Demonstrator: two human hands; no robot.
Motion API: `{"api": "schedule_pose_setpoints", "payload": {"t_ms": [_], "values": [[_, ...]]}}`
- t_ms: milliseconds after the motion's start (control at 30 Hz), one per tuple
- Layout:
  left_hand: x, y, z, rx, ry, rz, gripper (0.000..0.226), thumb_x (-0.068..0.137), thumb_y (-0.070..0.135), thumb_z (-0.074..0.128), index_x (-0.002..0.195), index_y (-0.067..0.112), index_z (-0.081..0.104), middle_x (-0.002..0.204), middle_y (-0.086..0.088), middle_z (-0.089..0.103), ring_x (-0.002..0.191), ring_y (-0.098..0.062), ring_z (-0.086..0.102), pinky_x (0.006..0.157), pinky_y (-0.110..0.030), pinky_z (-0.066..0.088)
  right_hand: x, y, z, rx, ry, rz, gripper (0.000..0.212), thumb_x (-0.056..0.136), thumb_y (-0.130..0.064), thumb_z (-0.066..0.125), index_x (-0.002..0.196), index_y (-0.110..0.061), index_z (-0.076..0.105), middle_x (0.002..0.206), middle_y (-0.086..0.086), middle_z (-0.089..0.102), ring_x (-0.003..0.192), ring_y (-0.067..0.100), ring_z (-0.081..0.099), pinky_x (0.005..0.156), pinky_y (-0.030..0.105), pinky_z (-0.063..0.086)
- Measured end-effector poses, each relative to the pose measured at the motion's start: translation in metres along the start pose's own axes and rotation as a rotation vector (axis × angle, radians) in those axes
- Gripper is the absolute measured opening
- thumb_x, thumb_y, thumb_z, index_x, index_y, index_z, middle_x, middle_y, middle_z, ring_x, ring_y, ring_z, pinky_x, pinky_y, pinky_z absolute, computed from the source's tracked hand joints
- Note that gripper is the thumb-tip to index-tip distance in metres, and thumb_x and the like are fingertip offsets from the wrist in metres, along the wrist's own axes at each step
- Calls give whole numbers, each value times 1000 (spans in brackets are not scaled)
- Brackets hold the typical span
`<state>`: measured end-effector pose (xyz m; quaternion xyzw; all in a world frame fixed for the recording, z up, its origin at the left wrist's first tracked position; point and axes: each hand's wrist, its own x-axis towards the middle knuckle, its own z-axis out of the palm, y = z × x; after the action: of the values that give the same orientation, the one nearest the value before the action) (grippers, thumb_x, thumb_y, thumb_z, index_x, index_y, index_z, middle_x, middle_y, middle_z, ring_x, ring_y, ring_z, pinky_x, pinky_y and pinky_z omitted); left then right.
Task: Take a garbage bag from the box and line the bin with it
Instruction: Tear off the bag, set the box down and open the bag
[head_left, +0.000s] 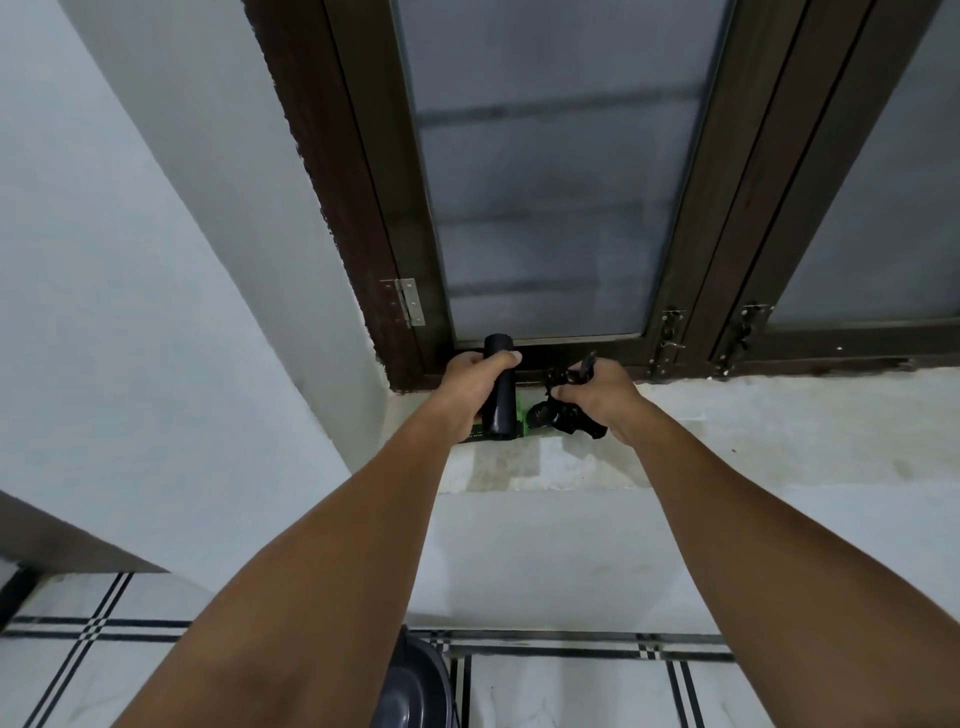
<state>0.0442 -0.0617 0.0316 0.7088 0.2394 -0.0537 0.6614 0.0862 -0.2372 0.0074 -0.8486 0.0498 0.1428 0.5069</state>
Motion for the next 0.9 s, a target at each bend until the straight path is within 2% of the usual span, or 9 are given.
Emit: {"api": "schedule_pose_setpoints", "payload": {"t_ms": [100,200,367,433,500,633,767,833,900], "values": [[4,-3,6,28,14,-8,44,86,39,77,118,13,62,111,-13,66,89,-26,64,72,-35,53,11,8,-1,-152,27,-57,59,81,-24,85,131,-11,57,124,6,62,121,30,58,101,39,48],[8,-7,11,29,9,16,42,87,39,77,119,16,64,109,-10,68,91,-26,65,69,-34,54,14,13,5,-448,253,-124,77,76,-41,84,138,-14,49,138,12,49,135,35,41,113,47,37],[11,-6,16,-91,41,83,33,85,25,78,114,14,67,107,-6,70,97,-21,64,79,-33,52,-8,9,26,-263,647,-633,30,94,-21,60,121,-8,64,125,11,60,122,28,49,105,41,44],[14,-6,14,-158,59,94,31,83,19,79,111,14,66,106,-7,72,99,-23,68,86,-36,57,-14,1,32,-207,599,-737,22,97,-21,56,111,-9,66,116,7,63,114,23,52,96,34,46],[16,-7,9,-233,57,103,27,83,14,79,107,13,65,99,-7,73,96,-23,70,82,-35,59,-15,-6,39,-82,465,-725,19,97,-25,58,104,-10,67,107,1,64,106,20,55,88,32,48],[10,-4,-4,-404,-5,106,16,89,9,71,99,16,61,91,-3,71,90,-17,69,67,-26,57,-13,-13,48,118,193,-492,28,94,-43,64,102,-17,71,100,-6,67,95,13,64,79,26,51],[11,-5,-16,-500,-46,106,19,91,5,67,100,18,57,92,-3,72,97,-23,69,74,-31,58,-13,-16,47,315,-23,-215,31,92,-43,71,108,-17,69,102,-1,72,87,12,70,73,27,57],[13,-7,-20,-468,-26,102,15,93,6,67,98,18,60,96,-6,69,102,-28,68,77,-35,60,-14,-17,46,469,-126,-93,28,91,-36,75,110,-16,68,103,7,73,73,15,70,62,29,59],[15,-8,-20,-255,115,156,9,99,19,61,91,21,66,100,-4,68,108,-32,68,83,-42,61,-13,-19,44,574,-83,-49,23,88,-24,79,106,-15,69,100,8,71,68,16,65,62,28,58]]}}
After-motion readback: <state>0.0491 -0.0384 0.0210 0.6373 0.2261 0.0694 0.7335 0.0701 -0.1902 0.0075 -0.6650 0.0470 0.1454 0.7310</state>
